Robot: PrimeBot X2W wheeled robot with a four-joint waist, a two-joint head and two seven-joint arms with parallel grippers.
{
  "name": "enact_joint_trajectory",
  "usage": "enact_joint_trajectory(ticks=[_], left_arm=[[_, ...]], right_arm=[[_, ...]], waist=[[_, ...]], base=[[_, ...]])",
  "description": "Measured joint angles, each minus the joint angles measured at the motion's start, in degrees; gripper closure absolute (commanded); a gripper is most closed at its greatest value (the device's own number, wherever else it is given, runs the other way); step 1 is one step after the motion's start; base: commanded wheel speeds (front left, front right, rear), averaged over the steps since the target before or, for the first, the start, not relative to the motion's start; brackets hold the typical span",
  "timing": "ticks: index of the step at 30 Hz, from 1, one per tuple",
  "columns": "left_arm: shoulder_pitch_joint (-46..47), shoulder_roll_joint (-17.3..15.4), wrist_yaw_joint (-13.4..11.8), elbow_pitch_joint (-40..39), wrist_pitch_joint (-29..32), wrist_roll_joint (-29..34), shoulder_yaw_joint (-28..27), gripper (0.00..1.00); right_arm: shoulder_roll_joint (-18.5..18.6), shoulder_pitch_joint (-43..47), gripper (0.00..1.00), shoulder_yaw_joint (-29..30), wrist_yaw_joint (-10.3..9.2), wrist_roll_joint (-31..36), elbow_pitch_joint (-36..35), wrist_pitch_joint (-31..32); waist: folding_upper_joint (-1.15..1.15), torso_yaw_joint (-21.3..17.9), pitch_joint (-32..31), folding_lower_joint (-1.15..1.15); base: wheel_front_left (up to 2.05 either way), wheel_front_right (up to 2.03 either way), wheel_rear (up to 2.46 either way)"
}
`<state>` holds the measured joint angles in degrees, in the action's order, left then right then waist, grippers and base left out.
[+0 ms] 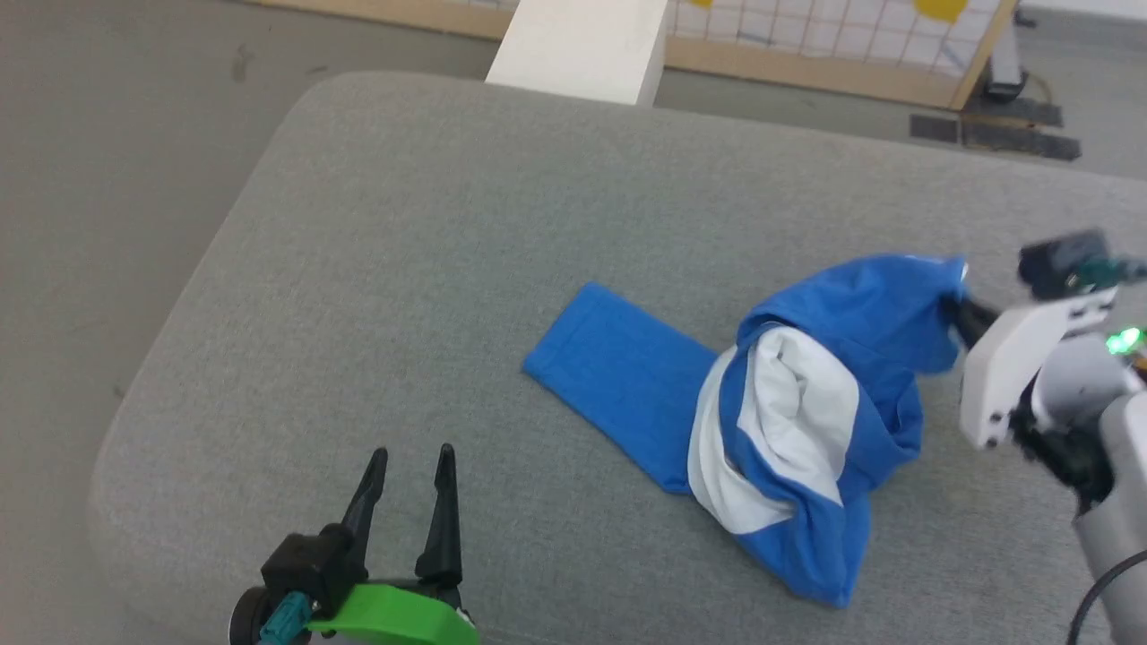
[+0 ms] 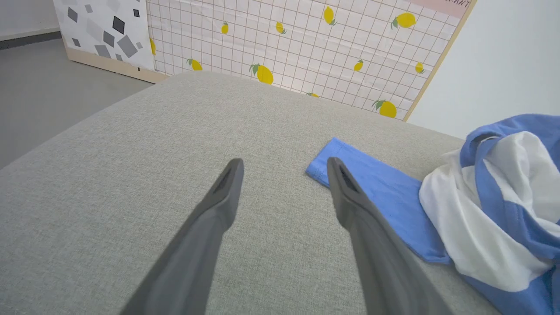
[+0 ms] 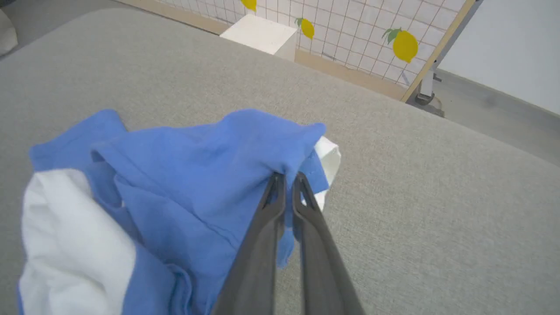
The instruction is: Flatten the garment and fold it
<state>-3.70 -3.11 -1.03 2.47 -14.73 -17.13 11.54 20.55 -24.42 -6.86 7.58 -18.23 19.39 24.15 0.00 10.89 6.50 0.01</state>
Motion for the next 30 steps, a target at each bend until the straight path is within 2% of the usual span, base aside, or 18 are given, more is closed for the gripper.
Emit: enact_joint_trajectory(ticks=[3,8,13,17,21,22,23,27,30], left_arm=[[-1.1,0.0,0.0,0.1,0.0,0.0,-0.5,0.0],[-2.3,0.1,0.1,-0.1,0.0,0.0,-1.0,0.0],[-2.8,0.1,0.6,-0.2,0.0,0.1,-1.2,0.0],[-3.3,0.1,0.6,-0.2,0.0,0.1,-1.2,0.0],[-3.3,0.1,1.0,0.0,0.0,0.1,-1.2,0.0],[-3.3,0.1,1.0,0.0,0.0,0.1,-1.3,0.0],[-3.3,0.1,1.0,0.1,0.0,0.1,-1.3,0.0],[-3.3,0.1,1.0,0.3,0.0,0.1,-1.4,0.0],[-3.2,0.1,1.0,0.3,0.0,0.1,-1.5,0.0]], right_arm=[[1.2,-1.7,1.0,2.1,0.0,-0.4,-3.7,0.0],[5.8,-1.5,1.0,10.5,0.0,1.4,-7.4,0.7],[8.9,5.6,1.0,20.1,0.0,5.9,-8.8,0.8],[7.7,15.5,1.0,25.6,-0.01,7.8,-6.6,0.8],[2.4,21.2,1.0,28.0,0.0,7.8,-4.3,-0.5],[1.3,21.5,0.86,28.2,0.0,8.2,-3.9,-1.5],[0.6,21.5,0.0,28.2,0.0,8.7,-3.6,-2.5],[-0.3,20.7,0.0,28.1,-0.01,9.2,-4.0,-4.9],[0.2,18.5,0.0,26.5,0.0,8.6,-7.7,-6.1]], waist=[[0.0,-1.1,-1.7,0.0],[0.0,-3.3,-4.0,0.0],[0.0,-4.6,-5.0,0.0],[0.0,-4.6,-4.7,0.0],[0.0,-4.6,-4.2,-0.01],[0.0,-4.6,-4.0,0.0],[0.0,-4.7,-3.9,-0.01],[0.0,-5.0,-3.7,0.0],[0.0,-5.0,-3.6,0.0]], base=[[0.0,0.0,0.0],[0.0,0.0,0.0],[0.0,0.0,0.0],[0.0,0.0,0.0],[0.0,0.0,0.0],[0.0,0.0,0.0],[0.0,0.0,0.0],[0.0,0.0,0.0],[0.0,0.0,0.0]])
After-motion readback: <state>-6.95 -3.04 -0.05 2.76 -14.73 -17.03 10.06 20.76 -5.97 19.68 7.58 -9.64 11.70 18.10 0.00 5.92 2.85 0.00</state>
